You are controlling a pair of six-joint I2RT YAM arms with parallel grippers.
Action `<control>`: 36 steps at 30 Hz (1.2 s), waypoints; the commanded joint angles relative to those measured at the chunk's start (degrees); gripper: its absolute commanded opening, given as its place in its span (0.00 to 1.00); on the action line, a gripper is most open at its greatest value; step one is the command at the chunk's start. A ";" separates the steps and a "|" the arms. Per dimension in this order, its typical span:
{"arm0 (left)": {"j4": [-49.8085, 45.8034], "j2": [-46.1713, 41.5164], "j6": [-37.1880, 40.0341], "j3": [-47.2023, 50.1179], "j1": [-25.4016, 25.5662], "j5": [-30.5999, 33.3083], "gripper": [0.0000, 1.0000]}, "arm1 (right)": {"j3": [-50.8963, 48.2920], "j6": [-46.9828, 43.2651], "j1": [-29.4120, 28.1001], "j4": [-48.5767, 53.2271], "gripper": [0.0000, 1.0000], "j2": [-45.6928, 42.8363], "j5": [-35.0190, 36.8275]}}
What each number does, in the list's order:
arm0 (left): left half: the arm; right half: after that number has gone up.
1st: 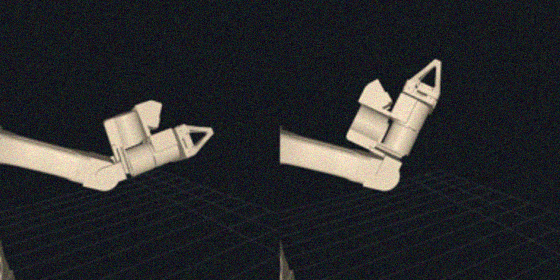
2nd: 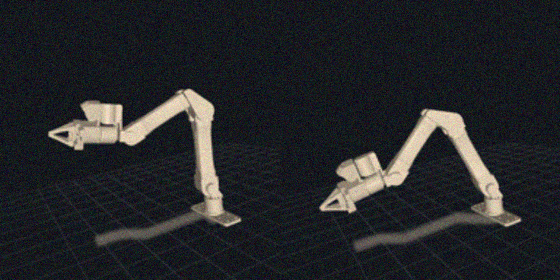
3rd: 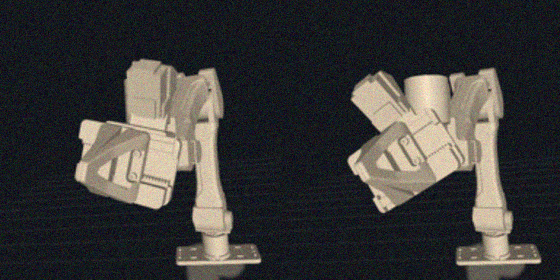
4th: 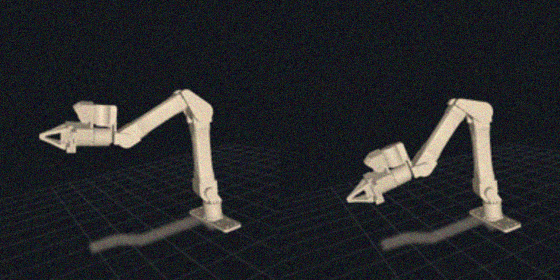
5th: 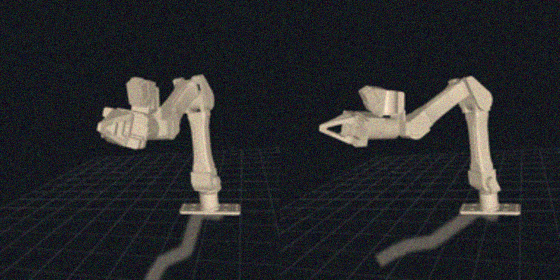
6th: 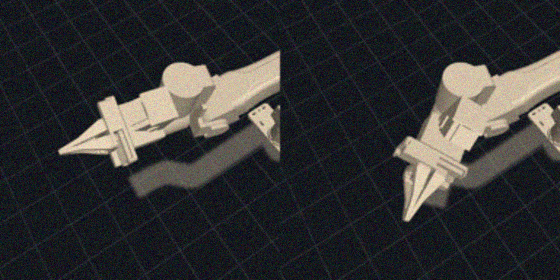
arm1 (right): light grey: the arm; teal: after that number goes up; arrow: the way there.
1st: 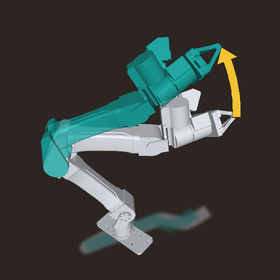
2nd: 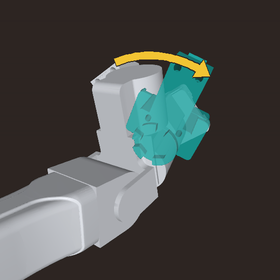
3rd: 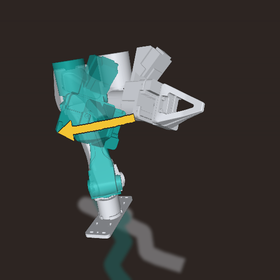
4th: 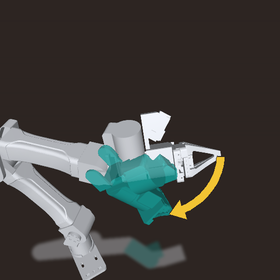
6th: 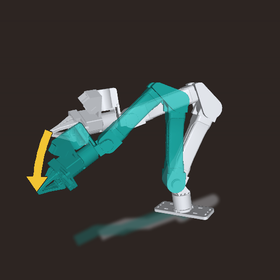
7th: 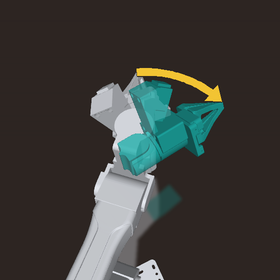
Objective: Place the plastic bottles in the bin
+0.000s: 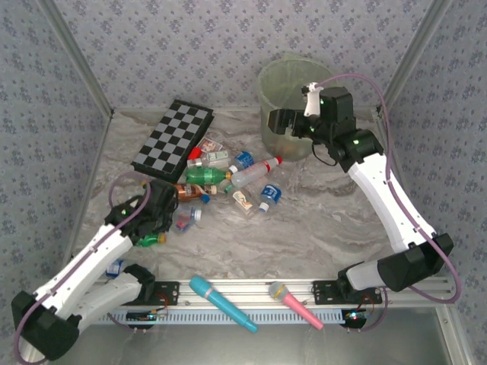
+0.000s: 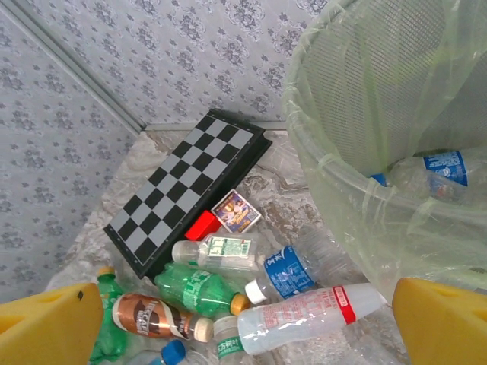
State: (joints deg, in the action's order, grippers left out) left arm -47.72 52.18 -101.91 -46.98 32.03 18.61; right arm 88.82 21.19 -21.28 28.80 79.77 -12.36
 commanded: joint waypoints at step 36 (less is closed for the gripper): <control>19.55 83.98 45.92 -121.94 1.76 -23.33 0.52 | -0.28 3.57 10.44 2.56 1.00 -13.03 0.16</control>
State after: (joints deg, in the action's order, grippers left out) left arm -30.98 133.88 -55.16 -165.01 33.06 -1.19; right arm 88.82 25.06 -11.35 29.45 68.40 -13.82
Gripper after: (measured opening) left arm 0.521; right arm 0.995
